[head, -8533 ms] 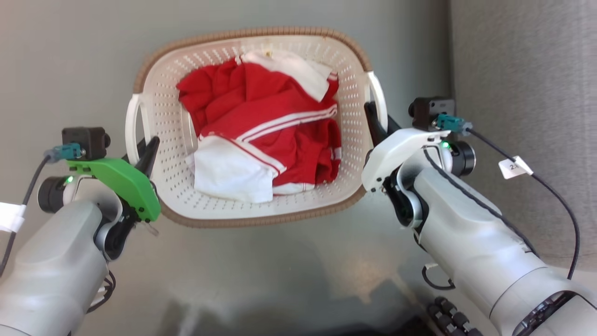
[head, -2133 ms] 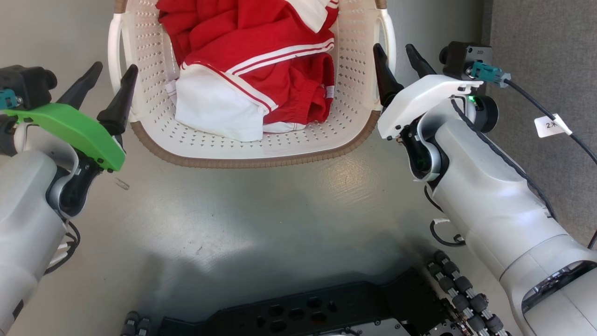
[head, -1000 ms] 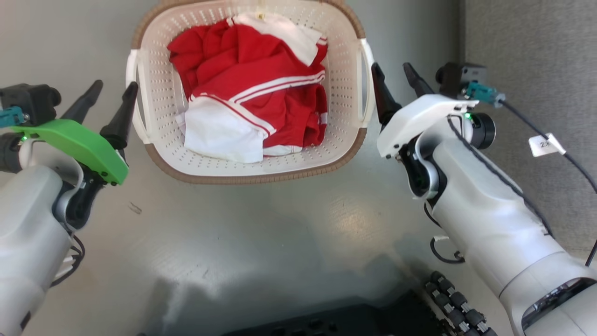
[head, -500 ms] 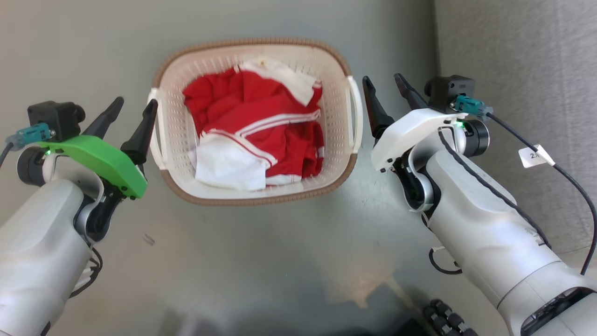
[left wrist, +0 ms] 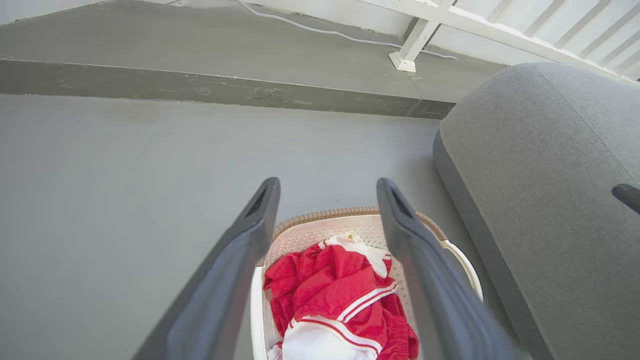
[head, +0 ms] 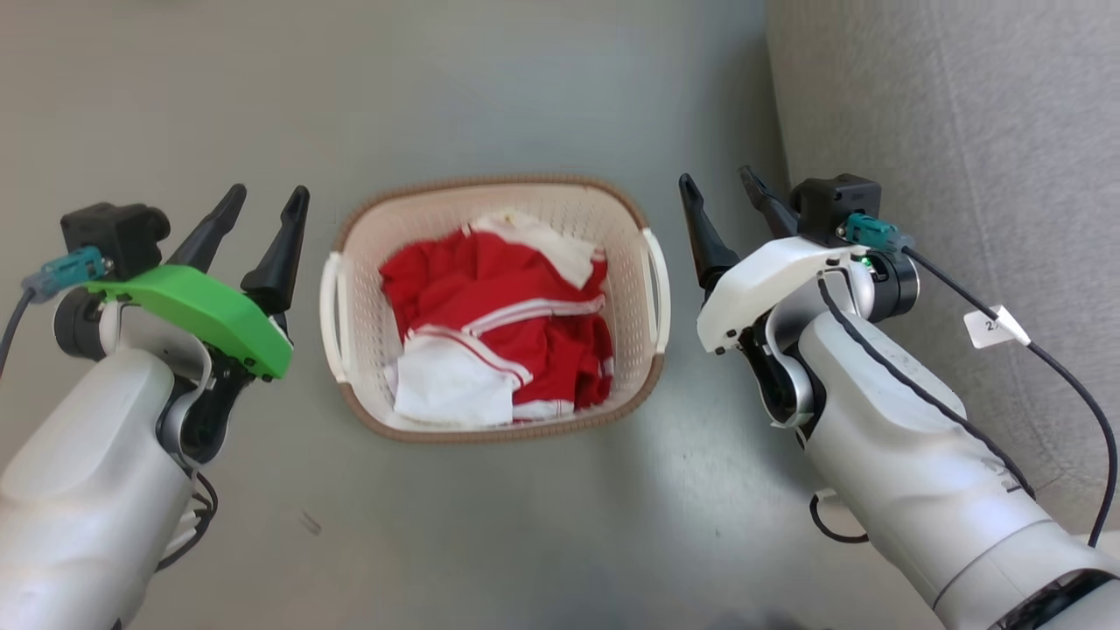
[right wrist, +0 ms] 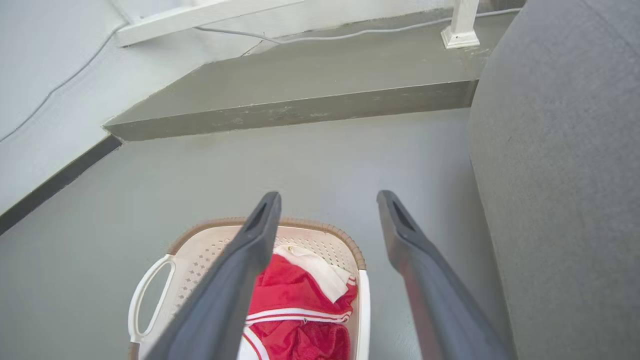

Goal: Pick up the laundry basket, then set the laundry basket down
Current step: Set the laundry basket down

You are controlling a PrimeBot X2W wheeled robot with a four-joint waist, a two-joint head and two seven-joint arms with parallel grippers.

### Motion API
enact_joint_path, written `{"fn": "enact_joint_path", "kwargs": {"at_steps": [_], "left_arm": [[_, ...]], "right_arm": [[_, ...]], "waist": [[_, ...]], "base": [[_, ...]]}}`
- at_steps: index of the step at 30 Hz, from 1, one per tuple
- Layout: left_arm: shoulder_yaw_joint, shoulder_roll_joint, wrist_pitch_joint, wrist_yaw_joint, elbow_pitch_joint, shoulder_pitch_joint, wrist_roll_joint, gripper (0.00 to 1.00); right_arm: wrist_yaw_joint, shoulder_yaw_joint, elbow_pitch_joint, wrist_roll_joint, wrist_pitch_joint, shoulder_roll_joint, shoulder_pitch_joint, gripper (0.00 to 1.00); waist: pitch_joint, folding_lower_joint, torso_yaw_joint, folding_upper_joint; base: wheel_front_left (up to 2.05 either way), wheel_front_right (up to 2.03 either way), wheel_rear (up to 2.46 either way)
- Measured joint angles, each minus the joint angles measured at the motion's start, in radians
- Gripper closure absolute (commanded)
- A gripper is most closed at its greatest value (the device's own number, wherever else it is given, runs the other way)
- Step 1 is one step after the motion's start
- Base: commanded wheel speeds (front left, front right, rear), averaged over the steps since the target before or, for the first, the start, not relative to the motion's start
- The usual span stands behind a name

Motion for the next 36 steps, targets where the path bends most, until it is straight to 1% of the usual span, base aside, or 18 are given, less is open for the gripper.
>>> {"fn": "enact_joint_path", "kwargs": {"at_steps": [4,10,12,19,24,33,36], "left_arm": [[0.034,-0.004,0.000,0.000,-0.027,0.032,0.005,0.00],[0.075,-0.018,0.000,0.000,-0.058,0.080,0.046,0.00],[0.091,-0.022,0.000,0.000,-0.061,0.122,0.060,0.00],[0.142,-0.036,0.000,0.000,-0.074,0.215,0.104,0.00],[0.177,-0.059,0.000,0.000,-0.102,0.246,0.144,0.00],[0.259,-0.079,0.000,0.001,-0.127,0.338,0.195,0.00],[0.293,-0.079,0.000,0.014,-0.153,0.358,0.217,0.00]], "right_arm": [[0.000,-0.014,-0.024,-0.025,0.000,0.000,0.022,0.00],[0.000,-0.045,-0.054,-0.067,0.000,0.000,0.071,0.00],[0.000,-0.064,-0.073,-0.081,0.000,-0.001,0.099,0.00],[0.000,-0.086,-0.112,-0.125,0.000,0.000,0.170,0.00],[0.000,-0.121,-0.139,-0.139,0.000,-0.019,0.218,0.00],[-0.001,-0.160,-0.183,-0.173,0.000,-0.043,0.300,0.00],[-0.001,-0.174,-0.208,-0.185,0.000,-0.044,0.325,0.00]], "waist": [[-0.057,0.0000,0.004,0.0000],[-0.143,0.0000,0.010,0.0000],[-0.186,0.0000,0.012,0.0000],[-0.287,0.0000,0.011,0.0000],[-0.353,0.0000,0.009,0.0000],[-0.438,0.0000,0.018,0.0000],[-0.453,0.0000,0.024,0.0000]], "base": [[0.00,0.00,0.00],[0.00,0.00,0.00],[0.00,0.00,0.00],[0.00,0.00,0.00],[0.00,0.00,0.00],[0.00,0.00,0.00],[0.00,0.00,0.00]]}}
